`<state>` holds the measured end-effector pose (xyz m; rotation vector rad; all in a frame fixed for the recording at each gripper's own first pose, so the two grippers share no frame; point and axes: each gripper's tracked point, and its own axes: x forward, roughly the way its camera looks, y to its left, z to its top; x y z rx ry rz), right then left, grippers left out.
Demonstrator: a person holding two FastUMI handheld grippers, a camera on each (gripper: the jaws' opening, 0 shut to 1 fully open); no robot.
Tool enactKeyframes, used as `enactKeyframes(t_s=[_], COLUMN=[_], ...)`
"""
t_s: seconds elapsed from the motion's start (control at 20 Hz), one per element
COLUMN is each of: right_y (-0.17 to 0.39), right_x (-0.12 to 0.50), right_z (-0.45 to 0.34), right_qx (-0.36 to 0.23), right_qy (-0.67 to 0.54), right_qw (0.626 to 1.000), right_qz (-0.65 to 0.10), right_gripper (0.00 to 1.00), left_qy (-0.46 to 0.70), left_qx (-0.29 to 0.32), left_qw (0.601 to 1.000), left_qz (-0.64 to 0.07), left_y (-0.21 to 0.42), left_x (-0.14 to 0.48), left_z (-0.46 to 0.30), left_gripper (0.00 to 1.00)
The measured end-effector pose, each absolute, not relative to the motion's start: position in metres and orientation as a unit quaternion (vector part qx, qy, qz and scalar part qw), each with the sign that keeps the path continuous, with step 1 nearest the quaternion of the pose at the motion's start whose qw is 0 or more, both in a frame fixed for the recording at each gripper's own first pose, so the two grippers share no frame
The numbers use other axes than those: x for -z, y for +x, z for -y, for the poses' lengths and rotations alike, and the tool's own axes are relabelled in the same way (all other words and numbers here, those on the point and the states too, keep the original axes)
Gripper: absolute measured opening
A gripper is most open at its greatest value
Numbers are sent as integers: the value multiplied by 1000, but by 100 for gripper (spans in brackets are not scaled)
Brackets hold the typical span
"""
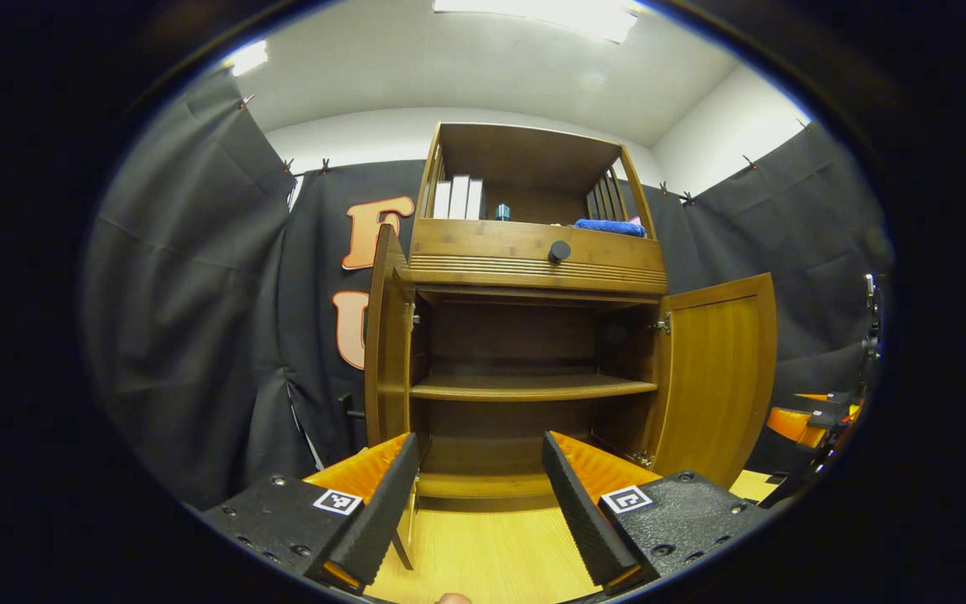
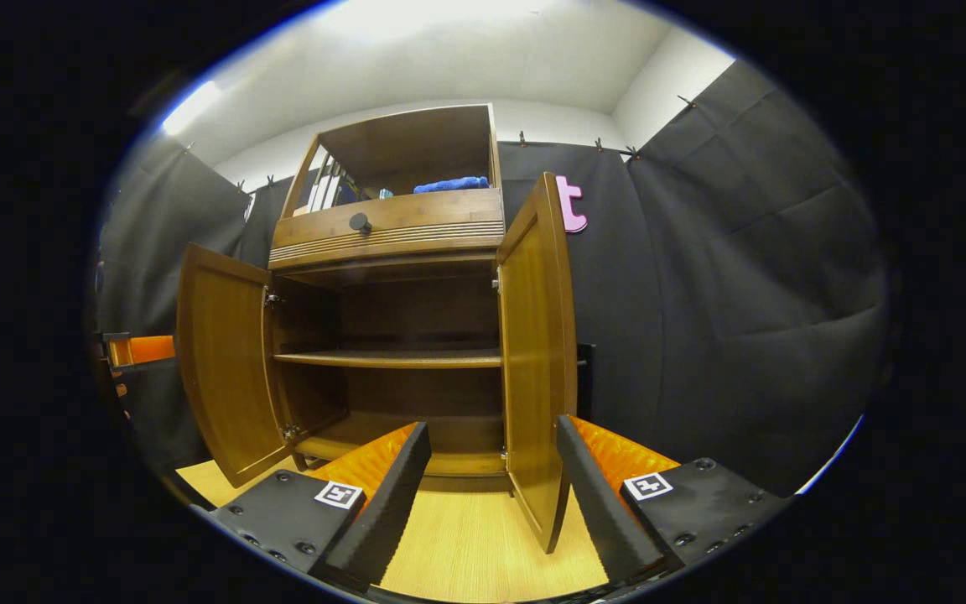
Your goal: Open the right door of the double-door shoe cabinet with the right hand, and open the left door with the left hand.
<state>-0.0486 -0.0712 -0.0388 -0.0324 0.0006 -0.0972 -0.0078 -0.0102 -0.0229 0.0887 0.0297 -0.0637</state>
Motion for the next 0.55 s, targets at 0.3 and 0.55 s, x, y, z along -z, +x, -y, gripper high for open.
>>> enactKeyframes(t_s=[0.3, 0.55], right_y=[-53, -57], right_x=[37, 36], right_z=[70, 72], right_qx=[49, 51], right_qy=[-17, -18], right_qw=[999, 998], right_qz=[5, 8], right_gripper=[98, 98], left_qy=[46, 45], left_qx=[32, 33], left_qw=[998, 998], left_qz=[-13, -11], left_y=[-11, -14], left_x=[21, 20], left_z=[11, 12], left_gripper=[88, 88])
